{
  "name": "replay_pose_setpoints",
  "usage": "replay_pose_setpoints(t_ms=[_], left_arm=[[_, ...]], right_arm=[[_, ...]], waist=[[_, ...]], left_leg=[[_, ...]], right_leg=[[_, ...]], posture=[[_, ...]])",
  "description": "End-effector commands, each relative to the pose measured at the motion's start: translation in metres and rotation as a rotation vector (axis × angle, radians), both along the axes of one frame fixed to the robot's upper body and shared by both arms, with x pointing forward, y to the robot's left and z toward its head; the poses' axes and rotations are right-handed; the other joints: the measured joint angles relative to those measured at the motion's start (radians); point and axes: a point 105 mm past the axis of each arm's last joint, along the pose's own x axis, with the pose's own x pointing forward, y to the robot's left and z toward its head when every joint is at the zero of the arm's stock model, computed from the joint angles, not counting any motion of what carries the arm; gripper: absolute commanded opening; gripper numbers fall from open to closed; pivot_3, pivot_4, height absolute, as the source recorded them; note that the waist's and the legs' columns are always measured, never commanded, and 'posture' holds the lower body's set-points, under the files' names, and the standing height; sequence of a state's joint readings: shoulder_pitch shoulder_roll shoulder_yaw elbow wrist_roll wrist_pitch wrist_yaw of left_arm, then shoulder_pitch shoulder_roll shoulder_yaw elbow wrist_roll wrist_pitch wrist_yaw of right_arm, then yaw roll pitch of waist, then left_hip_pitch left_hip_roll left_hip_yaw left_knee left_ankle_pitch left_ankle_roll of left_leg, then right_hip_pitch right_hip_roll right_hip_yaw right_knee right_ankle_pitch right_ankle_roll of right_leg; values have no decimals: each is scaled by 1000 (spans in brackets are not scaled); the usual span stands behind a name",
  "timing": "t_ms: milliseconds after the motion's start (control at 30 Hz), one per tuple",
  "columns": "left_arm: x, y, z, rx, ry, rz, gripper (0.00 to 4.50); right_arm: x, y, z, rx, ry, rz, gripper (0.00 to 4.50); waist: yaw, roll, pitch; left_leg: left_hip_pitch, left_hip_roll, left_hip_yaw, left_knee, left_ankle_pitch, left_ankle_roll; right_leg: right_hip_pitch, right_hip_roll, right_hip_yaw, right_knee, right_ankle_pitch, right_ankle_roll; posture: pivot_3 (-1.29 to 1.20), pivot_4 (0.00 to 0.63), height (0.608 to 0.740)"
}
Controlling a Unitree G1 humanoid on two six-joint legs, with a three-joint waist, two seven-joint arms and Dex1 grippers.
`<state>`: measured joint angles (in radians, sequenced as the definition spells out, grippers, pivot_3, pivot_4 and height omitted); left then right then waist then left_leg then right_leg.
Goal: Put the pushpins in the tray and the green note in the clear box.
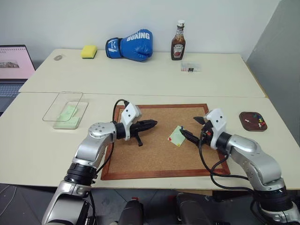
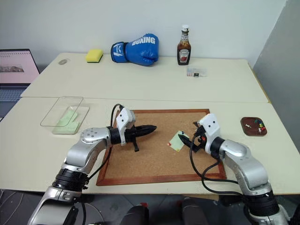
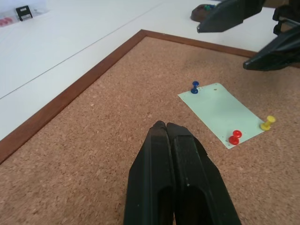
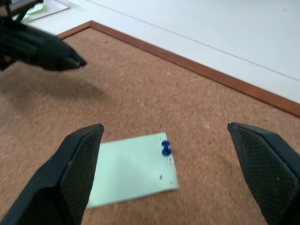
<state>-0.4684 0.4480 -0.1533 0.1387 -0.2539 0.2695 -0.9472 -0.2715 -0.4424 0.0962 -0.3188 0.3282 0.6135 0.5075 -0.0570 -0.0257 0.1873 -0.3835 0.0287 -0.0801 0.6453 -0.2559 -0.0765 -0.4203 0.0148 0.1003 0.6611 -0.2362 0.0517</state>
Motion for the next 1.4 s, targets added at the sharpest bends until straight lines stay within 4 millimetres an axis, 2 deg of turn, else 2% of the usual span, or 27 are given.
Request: replay_pose_setpoints(t_ms=[33,200,367,467,567,700,900,1067,1267,1400], left_arm=[[-5,-5,-25,69,25,-35,10],[-3,-1,-49,163,68,-33,10],[0,0,-48,166,65,-35,10],[2,1,-43,162,57,-41,0],[3,1,-40,150,58,-37,0],[2,1,-39,144,64,-41,0],[2,-5,-32,119,68,-48,0],[6,-5,-32,123,62,-44,0],[8,0,-37,153,64,-34,0],[3,-1,-44,180,85,-45,0]], right_arm=[[9,9,0,3,-44,-15,4500],[18,10,-15,-10,-23,-45,4500],[21,11,-19,-1,-15,-51,4500],[21,12,-22,3,-1,-42,4016],[20,14,-23,1,2,-27,3281],[20,17,-22,6,0,-13,2621],[20,20,-22,11,5,3,1155],[23,21,-23,2,5,3,153],[21,18,-20,-4,-10,7,53],[17,21,1,61,-52,28,53]], waist=[[0,0,0],[0,0,-1],[0,1,-2],[-1,1,-2],[-1,1,-2],[-1,1,-2],[-2,1,-2],[-1,1,-2],[-1,1,-2],[-1,2,-2]], left_leg=[[1,0,0,0,0,0],[1,0,0,0,0,0],[4,0,0,1,0,0],[6,0,0,1,1,1],[6,0,0,1,1,2],[5,0,0,1,1,2],[5,0,0,1,1,2],[5,0,-1,1,1,2],[5,0,-1,0,1,2],[5,0,-1,0,1,2]], right_leg=[[0,0,0,0,0,0],[0,0,0,1,0,0],[3,0,0,1,0,0],[5,0,0,1,0,0],[5,0,0,1,0,0],[5,0,0,1,0,0],[5,0,0,1,0,0],[5,0,0,1,0,0],[5,0,0,1,0,0],[5,0,0,0,0,0]], posture=[[0,150,740],[0,150,740],[0,150,740],[0,150,740],[0,150,740],[0,150,740],[0,150,740],[0,150,740],[0,150,740],[0,150,740]])
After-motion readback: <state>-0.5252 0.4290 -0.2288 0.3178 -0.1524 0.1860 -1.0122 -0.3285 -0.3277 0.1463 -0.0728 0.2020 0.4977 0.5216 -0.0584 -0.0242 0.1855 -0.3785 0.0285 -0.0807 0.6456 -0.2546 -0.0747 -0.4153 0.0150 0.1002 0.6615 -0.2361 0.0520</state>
